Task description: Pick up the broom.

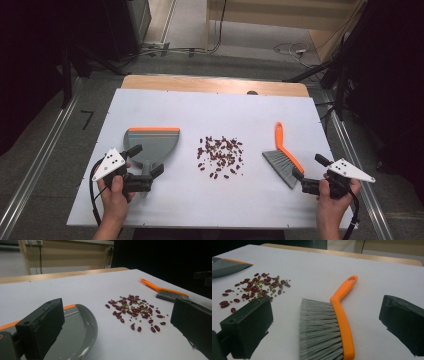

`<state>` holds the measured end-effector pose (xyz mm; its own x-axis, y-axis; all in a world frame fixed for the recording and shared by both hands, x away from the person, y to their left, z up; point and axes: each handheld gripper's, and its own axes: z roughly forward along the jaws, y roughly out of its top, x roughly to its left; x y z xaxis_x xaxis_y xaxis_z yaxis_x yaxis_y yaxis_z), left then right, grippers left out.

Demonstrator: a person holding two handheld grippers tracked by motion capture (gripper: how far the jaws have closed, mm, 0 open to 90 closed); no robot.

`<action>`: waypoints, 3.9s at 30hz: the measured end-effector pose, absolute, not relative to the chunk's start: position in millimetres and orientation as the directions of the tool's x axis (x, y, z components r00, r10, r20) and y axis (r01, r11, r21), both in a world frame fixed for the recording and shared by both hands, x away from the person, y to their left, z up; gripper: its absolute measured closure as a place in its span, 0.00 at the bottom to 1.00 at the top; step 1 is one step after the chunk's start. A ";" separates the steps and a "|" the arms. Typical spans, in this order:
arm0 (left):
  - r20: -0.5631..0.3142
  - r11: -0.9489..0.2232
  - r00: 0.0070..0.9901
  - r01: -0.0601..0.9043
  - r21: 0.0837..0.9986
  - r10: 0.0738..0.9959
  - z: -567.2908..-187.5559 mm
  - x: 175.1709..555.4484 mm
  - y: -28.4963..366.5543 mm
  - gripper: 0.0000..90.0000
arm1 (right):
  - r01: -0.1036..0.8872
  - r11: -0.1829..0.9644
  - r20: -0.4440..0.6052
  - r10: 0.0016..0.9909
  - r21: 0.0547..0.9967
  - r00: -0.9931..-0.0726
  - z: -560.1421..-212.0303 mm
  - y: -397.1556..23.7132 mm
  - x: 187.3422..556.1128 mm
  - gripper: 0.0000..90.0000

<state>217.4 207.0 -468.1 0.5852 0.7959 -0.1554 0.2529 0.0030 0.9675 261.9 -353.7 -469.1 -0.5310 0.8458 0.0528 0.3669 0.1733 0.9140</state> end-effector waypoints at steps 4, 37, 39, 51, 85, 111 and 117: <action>-0.155 0.008 0.581 0.247 0.969 0.799 -467.8 218.3 206.2 0.00 | 0.367 0.182 0.048 0.842 0.912 -0.537 -468.9 -351.8 264.0 0.00; -0.170 0.006 0.587 0.269 0.963 0.791 -470.1 217.3 207.9 0.00 | 0.365 0.247 -0.014 0.844 0.898 -0.537 -409.8 -313.8 312.4 0.00; -0.173 0.011 0.589 0.269 0.963 0.789 -470.6 217.5 208.0 0.00 | 0.365 0.255 -0.021 0.844 0.895 -0.536 -406.8 -313.1 318.1 0.00; -0.174 0.012 0.591 0.267 0.963 0.787 -470.7 217.4 205.6 0.00 | 0.406 0.279 -0.013 0.837 0.870 -0.547 -410.6 -302.4 352.6 0.00; -0.174 -0.004 0.612 0.278 0.960 0.771 -472.2 217.0 198.5 0.00 | 0.821 0.181 0.128 0.947 0.542 -0.294 -469.6 -290.1 389.4 0.66; -0.176 0.003 0.609 0.274 0.962 0.773 -472.3 215.2 198.5 0.00 | 0.825 0.176 0.111 0.955 0.537 -0.276 -485.6 -291.0 385.6 0.74; -0.172 -0.003 0.609 0.275 0.961 0.774 -472.8 215.9 198.8 0.00 | 0.793 0.154 0.138 0.948 0.589 -0.286 -488.6 -296.1 379.9 0.73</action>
<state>215.9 198.8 -472.8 0.6091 0.7743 -0.1717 0.2750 -0.0031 0.9615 379.9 -296.1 -488.6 -0.2860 0.9483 0.1378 0.7935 0.1538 0.5889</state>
